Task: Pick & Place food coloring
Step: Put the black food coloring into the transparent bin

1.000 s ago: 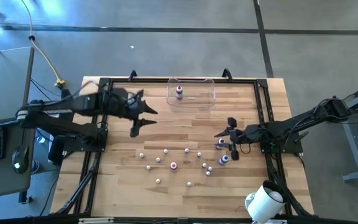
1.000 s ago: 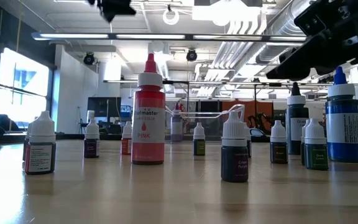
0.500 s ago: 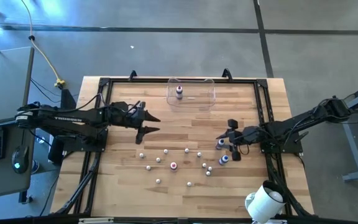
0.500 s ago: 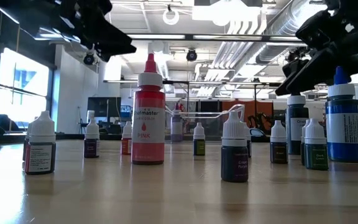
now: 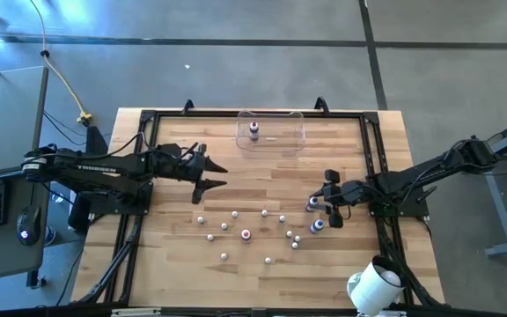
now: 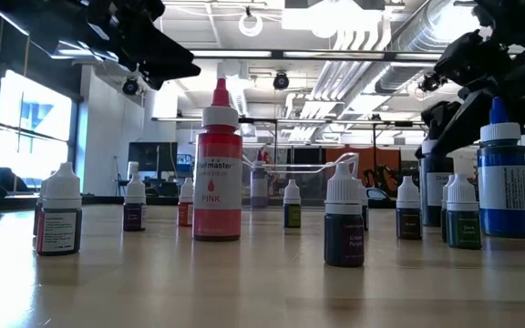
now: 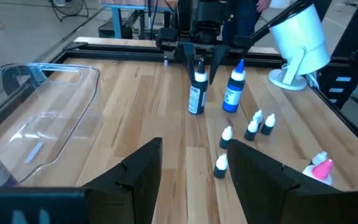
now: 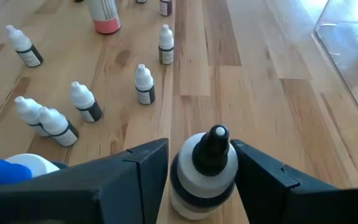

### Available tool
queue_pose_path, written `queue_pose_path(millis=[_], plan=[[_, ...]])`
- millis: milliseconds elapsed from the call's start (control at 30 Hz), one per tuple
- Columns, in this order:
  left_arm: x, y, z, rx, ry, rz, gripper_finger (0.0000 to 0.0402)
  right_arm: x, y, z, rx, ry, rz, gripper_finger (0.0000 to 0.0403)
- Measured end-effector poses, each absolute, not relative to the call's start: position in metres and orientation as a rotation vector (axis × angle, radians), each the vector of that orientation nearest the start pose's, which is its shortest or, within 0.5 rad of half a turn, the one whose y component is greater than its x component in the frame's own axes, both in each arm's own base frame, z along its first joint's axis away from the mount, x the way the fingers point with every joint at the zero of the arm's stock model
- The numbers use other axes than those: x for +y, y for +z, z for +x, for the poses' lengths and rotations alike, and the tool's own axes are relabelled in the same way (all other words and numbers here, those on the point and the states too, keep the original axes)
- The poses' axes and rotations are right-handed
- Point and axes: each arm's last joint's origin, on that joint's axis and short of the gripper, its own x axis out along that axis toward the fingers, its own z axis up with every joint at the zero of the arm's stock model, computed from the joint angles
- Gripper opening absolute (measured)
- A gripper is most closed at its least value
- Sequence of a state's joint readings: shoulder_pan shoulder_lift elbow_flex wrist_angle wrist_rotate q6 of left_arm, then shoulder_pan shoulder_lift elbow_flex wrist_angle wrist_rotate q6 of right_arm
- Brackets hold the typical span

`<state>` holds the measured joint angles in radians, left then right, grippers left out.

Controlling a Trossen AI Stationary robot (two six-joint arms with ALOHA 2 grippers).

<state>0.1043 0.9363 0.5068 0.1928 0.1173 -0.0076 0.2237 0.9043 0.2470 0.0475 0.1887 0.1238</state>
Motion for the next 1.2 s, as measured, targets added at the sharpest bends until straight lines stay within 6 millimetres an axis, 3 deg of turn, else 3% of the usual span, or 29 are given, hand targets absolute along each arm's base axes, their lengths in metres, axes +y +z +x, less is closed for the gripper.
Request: queue_pose_path(millis=[300,500,700,867,1000,1200], plan=[[0.018,0.246,0.204,0.236,-0.008,-0.039,0.0179,0.031,0.155,0.164,0.573,-0.041,-0.012,0.0113],[0.018,0.246,0.204,0.237,-0.007,-0.039,0.0179,0.029,0.178,0.176,0.318,-0.071,-0.013,0.0113],[0.018,0.246,0.204,0.237,-0.01,-0.06,0.0179,0.011,0.215,0.182,-0.051,-0.25,-0.097,0.0132],[0.018,0.246,0.204,0.241,0.0,-0.163,0.0179,-0.009,0.215,0.186,-0.058,-0.287,-0.125,0.0125],[0.019,0.245,0.204,0.245,0.024,-0.155,0.0179,-0.028,0.222,0.208,-0.021,-0.34,-0.09,0.0118],[0.023,0.245,0.204,0.234,0.179,-0.169,0.0179,-0.06,0.241,0.267,0.15,-0.336,-0.156,0.0127]])
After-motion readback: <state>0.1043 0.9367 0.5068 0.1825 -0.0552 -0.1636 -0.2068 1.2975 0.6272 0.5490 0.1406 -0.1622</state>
